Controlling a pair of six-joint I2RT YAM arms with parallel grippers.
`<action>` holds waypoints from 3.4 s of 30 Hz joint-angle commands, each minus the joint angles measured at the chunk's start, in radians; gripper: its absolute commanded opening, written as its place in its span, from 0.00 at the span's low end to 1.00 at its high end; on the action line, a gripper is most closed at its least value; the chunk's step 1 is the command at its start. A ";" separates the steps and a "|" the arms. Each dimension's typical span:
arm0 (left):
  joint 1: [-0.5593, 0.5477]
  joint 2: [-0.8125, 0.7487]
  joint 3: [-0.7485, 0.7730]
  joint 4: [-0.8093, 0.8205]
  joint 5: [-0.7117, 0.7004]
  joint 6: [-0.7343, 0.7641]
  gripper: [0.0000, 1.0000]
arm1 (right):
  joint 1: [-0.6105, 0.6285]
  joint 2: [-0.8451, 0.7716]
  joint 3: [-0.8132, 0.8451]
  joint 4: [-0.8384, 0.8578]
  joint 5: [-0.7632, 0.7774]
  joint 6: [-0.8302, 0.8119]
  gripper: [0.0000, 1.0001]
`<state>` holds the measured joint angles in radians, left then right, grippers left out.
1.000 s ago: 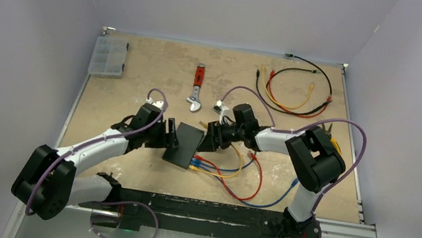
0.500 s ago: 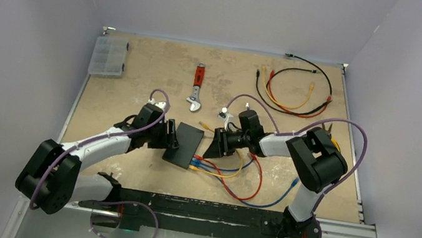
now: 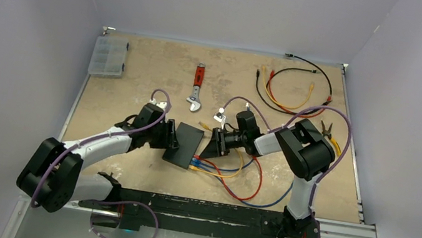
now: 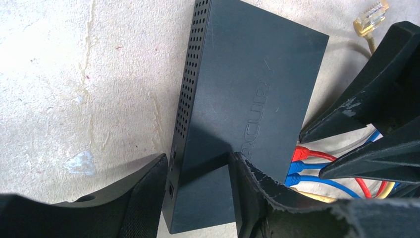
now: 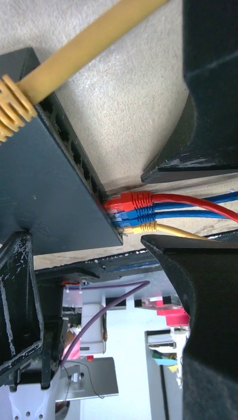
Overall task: Pull the plug from the switch port
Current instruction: Pull the connector from the switch port.
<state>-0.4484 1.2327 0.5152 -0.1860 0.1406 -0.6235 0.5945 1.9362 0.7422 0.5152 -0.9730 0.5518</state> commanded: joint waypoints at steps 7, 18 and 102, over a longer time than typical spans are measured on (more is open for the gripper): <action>-0.004 0.017 0.011 0.047 0.025 0.016 0.46 | 0.002 0.110 0.024 0.064 0.014 0.038 0.45; -0.004 0.023 0.014 0.048 0.024 0.018 0.46 | 0.013 0.173 0.047 0.146 -0.016 0.094 0.40; -0.573 0.254 0.280 -0.357 -0.736 0.032 0.57 | 0.045 0.199 0.055 0.087 -0.029 0.017 0.00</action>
<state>-1.0317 1.4593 0.7959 -0.4641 -0.4664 -0.5552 0.6312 2.0972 0.8200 0.7250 -1.0573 0.6571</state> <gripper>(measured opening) 0.601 0.139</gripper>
